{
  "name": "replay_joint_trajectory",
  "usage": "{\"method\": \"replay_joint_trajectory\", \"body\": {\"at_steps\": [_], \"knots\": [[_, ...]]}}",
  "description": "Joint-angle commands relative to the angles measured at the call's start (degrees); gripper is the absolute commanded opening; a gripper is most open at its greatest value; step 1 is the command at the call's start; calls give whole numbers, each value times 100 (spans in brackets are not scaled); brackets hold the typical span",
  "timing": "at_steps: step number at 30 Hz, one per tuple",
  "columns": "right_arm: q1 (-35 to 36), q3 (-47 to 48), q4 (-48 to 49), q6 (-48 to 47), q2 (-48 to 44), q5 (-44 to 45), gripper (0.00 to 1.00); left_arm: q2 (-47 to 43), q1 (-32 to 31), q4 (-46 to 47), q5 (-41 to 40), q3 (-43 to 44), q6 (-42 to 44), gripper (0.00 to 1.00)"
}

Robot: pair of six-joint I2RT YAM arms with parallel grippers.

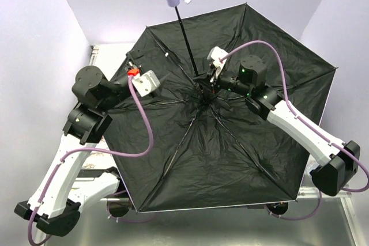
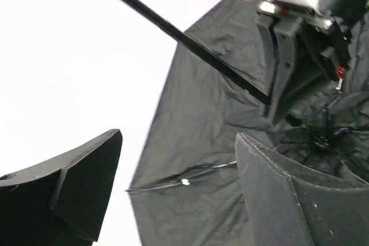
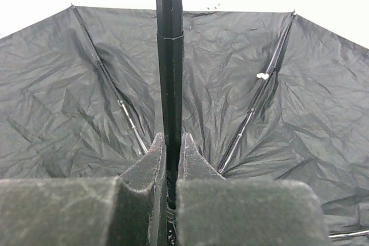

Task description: Open the umbrella

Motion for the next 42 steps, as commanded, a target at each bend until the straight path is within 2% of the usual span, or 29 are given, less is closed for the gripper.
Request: {"method": "replay_joint_trajectory", "body": {"at_steps": [1,3,4,5,7,8,9,11,13,16,19,23,27,35,42], "knots": [[-11,499,-423,-952,97,-85,0,37,24,44,303,476,719,81],[-11,771,-760,-1151,224,-3,0,90,-186,-308,43,641,1733,81],[-10,913,-956,-1246,292,37,0,104,-262,-279,-282,655,1981,81],[-11,993,-1080,-1349,320,80,0,117,-266,-98,-548,673,1811,82],[-11,1035,-1133,-1388,301,206,0,237,-94,407,-1064,928,481,84],[-8,1004,-1094,-1388,253,244,0,357,121,393,-1093,1235,-575,84],[-10,946,-1053,-1409,202,240,0,456,352,198,-819,1468,-1519,84],[-6,829,-990,-1509,110,215,0,544,844,240,317,1668,-3407,84],[-12,779,-949,-1519,78,194,0,423,955,1274,1055,1177,-4879,84],[-10,783,-890,-1458,59,44,0,382,938,3087,1656,373,-6421,83],[-12,815,-813,-1373,66,-104,0,665,920,3627,1582,299,-7188,80],[-10,758,-684,-1275,39,-275,0,966,823,4191,1293,418,-7558,79],[-10,655,-522,-1133,8,-445,0,1197,549,4513,1225,615,-7349,73],[-9,414,-259,-907,-84,-717,0,1462,358,4420,443,1022,-6740,44],[-12,211,-183,-773,-132,-976,0,1682,331,4364,520,1577,-6392,32]]}}
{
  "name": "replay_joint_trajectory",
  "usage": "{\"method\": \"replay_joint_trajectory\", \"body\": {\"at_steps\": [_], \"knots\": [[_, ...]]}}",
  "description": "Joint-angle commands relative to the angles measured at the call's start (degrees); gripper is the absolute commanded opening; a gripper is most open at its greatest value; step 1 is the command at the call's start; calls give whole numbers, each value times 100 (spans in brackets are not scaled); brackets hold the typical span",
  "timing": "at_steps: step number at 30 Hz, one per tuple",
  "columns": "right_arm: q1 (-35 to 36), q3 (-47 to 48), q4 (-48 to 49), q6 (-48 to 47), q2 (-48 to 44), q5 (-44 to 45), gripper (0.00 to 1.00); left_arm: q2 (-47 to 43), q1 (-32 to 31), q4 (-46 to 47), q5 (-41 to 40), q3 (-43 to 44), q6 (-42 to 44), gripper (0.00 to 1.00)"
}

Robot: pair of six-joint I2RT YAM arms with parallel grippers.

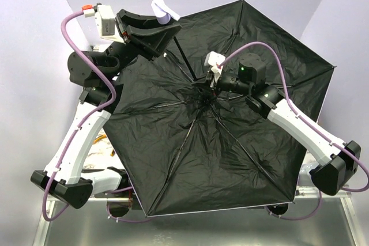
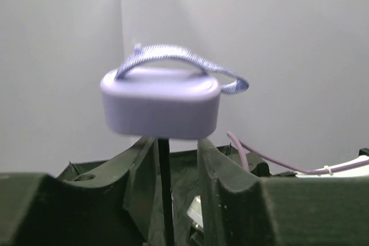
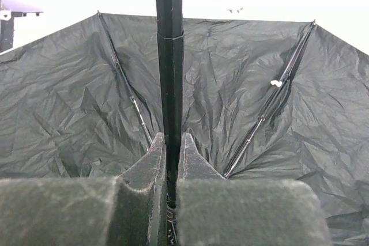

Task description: Open the umbrella

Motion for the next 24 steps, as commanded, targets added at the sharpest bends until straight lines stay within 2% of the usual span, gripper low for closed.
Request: {"method": "replay_joint_trajectory", "body": {"at_steps": [1,5,12,14,16,17,19,20,21,24], "knots": [[-10,-84,455,145,-172,-370,0,165,-40,80,-70,470,283,30],[-10,-76,518,244,-130,-450,0,253,-80,19,-55,622,285,29],[-10,9,1005,804,-111,-620,0,238,-228,66,-134,274,293,28],[-10,36,1038,1043,-66,-593,0,225,-290,75,-2,221,574,29],[-11,101,1016,1295,-33,-359,0,102,-308,-131,130,108,1090,41],[-14,133,982,1352,-28,-188,0,-6,-273,-346,130,48,1357,52],[-25,194,862,1446,-31,73,0,-294,-130,-900,133,-105,2283,72],[-36,224,780,1505,-40,134,0,-458,-83,-1318,39,-201,3036,78],[-47,259,705,1533,-50,116,0,-698,-55,-1553,-74,-323,3882,83],[-53,317,326,1539,-74,-74,0,-1335,34,-1838,-188,-956,7180,90]]}}
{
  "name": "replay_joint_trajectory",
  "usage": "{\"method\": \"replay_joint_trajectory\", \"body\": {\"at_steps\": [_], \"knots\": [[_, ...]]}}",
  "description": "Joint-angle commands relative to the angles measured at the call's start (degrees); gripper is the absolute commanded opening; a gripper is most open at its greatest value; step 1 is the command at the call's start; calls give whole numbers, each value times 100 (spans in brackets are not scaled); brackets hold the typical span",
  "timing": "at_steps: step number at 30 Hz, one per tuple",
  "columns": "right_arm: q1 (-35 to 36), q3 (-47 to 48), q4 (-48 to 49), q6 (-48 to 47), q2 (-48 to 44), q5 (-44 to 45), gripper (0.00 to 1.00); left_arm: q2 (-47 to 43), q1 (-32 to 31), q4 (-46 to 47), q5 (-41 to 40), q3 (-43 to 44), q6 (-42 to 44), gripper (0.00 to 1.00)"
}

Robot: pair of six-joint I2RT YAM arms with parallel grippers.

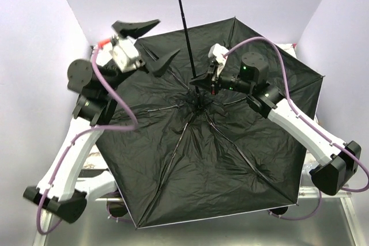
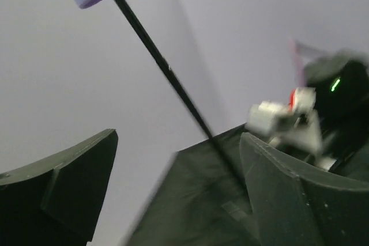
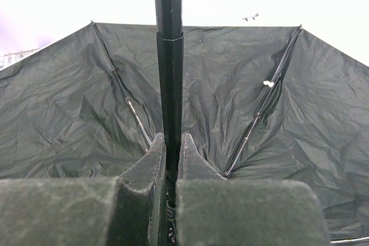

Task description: Open the umbrella

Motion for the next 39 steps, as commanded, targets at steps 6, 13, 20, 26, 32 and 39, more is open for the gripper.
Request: {"method": "replay_joint_trajectory", "body": {"at_steps": [6,13,20,26,32,39], "knots": [[-41,1420,-2105,-552,556,-330,0,-1259,208,-3627,60,-188,9823,91],[-43,2888,-4425,-1556,1386,-221,0,-1102,-163,-3814,-1056,-214,12207,91],[7,3473,-5386,-1959,1667,-213,0,-636,-268,-2795,-1648,-276,12888,91],[54,3436,-5669,-2105,1642,-274,0,-239,-251,-2518,-2007,85,13005,76],[54,3240,-5955,-2189,1569,-586,0,-71,40,-2491,-2038,313,13091,47],[53,2828,-5900,-1744,1572,-783,1,-6,234,-1791,-1781,181,12936,9]]}}
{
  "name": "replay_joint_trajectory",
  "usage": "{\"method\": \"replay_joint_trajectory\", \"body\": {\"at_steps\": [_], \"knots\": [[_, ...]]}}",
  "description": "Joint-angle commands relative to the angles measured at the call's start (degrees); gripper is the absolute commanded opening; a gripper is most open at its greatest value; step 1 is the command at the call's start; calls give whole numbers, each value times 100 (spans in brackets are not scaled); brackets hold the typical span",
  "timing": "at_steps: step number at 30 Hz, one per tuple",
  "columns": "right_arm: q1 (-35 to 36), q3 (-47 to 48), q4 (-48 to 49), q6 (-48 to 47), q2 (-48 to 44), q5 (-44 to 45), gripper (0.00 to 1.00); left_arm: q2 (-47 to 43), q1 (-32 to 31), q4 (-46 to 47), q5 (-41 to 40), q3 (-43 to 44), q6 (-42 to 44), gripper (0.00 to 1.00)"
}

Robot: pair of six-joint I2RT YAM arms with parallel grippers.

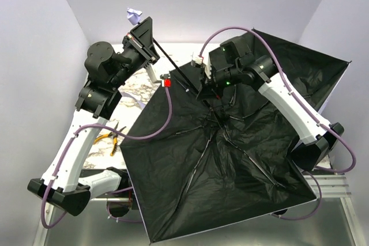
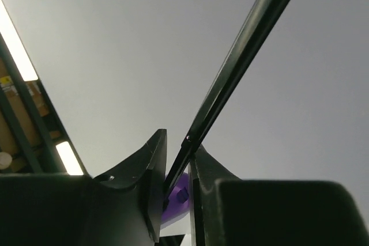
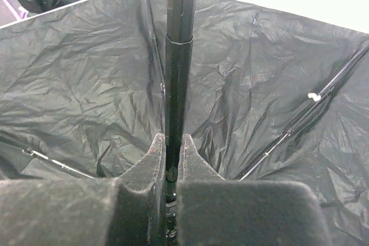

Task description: Open the umbrella

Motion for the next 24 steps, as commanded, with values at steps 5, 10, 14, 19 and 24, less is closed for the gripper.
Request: {"method": "replay_joint_trajectory", "body": {"at_steps": [5,10,14,19,24], "knots": [[43,-796,-79,639,-11,-45,15,-5,105,1779,521,-107,754,0],[42,-803,-494,464,165,65,16,72,105,1949,647,-19,688,0],[38,-1052,-822,143,144,80,22,58,105,2019,612,-69,666,0],[34,-1536,-696,-58,-167,185,16,8,121,1995,592,-122,627,0],[31,-1451,-407,-128,-247,449,13,-59,149,2042,658,-281,670,0]]}}
